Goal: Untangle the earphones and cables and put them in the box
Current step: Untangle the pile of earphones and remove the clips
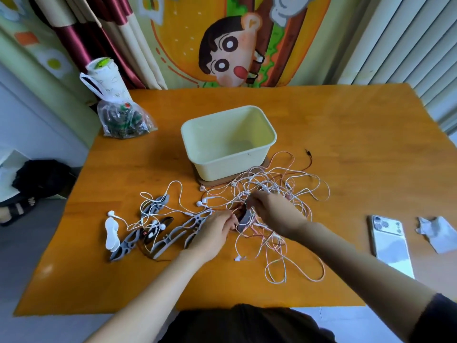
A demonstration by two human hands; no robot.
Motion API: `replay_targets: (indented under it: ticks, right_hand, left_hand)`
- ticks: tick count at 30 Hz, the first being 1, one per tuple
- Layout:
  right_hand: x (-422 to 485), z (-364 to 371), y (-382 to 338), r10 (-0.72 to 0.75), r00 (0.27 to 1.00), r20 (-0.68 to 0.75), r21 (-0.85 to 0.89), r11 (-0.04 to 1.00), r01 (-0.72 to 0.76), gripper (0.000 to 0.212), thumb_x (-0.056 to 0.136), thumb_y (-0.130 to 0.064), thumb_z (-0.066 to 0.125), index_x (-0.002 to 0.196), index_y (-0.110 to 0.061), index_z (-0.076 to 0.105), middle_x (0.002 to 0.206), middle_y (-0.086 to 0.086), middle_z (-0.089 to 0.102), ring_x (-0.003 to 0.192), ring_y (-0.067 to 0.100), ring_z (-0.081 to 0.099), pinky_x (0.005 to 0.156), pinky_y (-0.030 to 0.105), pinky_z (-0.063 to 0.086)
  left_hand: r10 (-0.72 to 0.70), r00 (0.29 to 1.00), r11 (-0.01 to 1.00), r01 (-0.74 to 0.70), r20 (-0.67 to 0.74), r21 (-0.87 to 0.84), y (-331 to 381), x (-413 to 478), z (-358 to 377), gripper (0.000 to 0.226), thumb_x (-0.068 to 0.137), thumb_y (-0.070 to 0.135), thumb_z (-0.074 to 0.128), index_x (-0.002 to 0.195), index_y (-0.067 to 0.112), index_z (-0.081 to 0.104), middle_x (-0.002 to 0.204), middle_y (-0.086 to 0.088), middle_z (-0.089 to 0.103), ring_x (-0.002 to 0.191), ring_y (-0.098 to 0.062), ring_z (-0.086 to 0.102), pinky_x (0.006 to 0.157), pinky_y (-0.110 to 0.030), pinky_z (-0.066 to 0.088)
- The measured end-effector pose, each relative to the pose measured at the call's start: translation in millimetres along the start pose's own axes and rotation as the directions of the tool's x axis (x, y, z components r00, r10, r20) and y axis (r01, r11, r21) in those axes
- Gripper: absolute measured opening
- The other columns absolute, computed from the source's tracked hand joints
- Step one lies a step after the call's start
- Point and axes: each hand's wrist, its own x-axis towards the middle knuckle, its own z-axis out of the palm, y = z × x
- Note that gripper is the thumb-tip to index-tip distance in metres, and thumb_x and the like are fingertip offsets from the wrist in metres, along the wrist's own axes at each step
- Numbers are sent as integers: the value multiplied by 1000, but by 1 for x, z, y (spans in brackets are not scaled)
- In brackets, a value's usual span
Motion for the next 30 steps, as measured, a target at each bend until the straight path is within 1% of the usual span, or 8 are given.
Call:
replay_targets:
  ticks: [5, 11, 13, 17, 20, 25, 27, 30]
  right_hand:
    - [20, -82, -30, -57, 924, -379, 55, 995, 84, 22, 99, -17, 42, 84, -23, 58, 61, -9, 52, 56, 23, 50, 55, 35, 38]
    - [31, -158, -37, -24, 718, -696, 31, 998, 63, 23, 99, -24, 42, 92, -17, 63, 68, -7, 54, 71, 27, 57, 63, 38, 46]
    - [34, -160, -23, 15, 735, -678, -36, 998, -54, 24, 99, -25, 41, 95, -18, 64, 77, 4, 63, 75, 31, 60, 65, 42, 50]
    - [40, -138, 14, 300, 895, -329, -179, 911, -371, 26, 97, -21, 43, 100, -8, 65, 93, 14, 69, 82, 35, 63, 71, 39, 54]
    - [33, -118, 18, 413, 902, -127, -242, 869, -432, 34, 95, -17, 51, 125, -1, 51, 118, 21, 59, 106, 37, 57, 86, 39, 47]
    - [7, -104, -27, 6, 896, -444, 57, 998, 22, 65, 82, 10, 53, 141, 3, 26, 140, 19, 37, 129, 29, 38, 110, 26, 32]
    - [0, -103, -45, -27, 853, -521, 146, 982, 120, 66, 81, 17, 43, 141, -1, 27, 139, 14, 40, 127, 19, 40, 100, 3, 27]
    - [1, -100, -57, 53, 901, -430, 324, 941, 99, 53, 90, 9, 33, 140, -10, 34, 135, 9, 47, 121, 16, 48, 93, 12, 36]
  left_hand:
    - [-102, 995, 977, 101, 5, -189, 16, 30, -13, 33, 103, 17, 35, 78, 23, 55, 77, 2, 62, 80, -27, 60, 77, -35, 45]
    - [-79, 990, 928, 30, -118, -370, 51, 52, -50, 32, 103, 16, 35, 81, 13, 58, 59, -3, 49, 48, -2, 48, 64, -25, 49]
    - [-30, 978, 922, -53, -207, -382, 75, 59, -71, 31, 103, 22, 36, 85, 17, 60, 57, 1, 36, 47, -9, 38, 56, -35, 43]
    - [186, 910, 921, -293, -372, -257, 131, 63, -111, 30, 102, 22, 39, 85, 27, 63, 50, 11, 34, 45, -4, 29, 47, -22, 23]
    - [259, 891, 928, -336, -373, -158, 156, 64, -128, 27, 102, 22, 40, 89, 22, 64, 44, 17, 42, 45, -1, 38, 46, -14, 22]
    - [214, 957, 974, -195, -196, 112, 160, 72, -134, 28, 101, 26, 43, 97, 23, 70, 53, 0, 47, 48, -10, 43, 45, -24, 24]
    - [162, 982, 963, -136, -96, 231, 158, 74, -130, 28, 101, 27, 43, 102, 24, 71, 69, -7, 55, 60, -17, 51, 47, -23, 27]
    - [134, 991, 948, -124, -13, 293, 155, 74, -121, 28, 100, 32, 45, 104, 23, 71, 80, 2, 57, 71, -18, 52, 57, -28, 32]
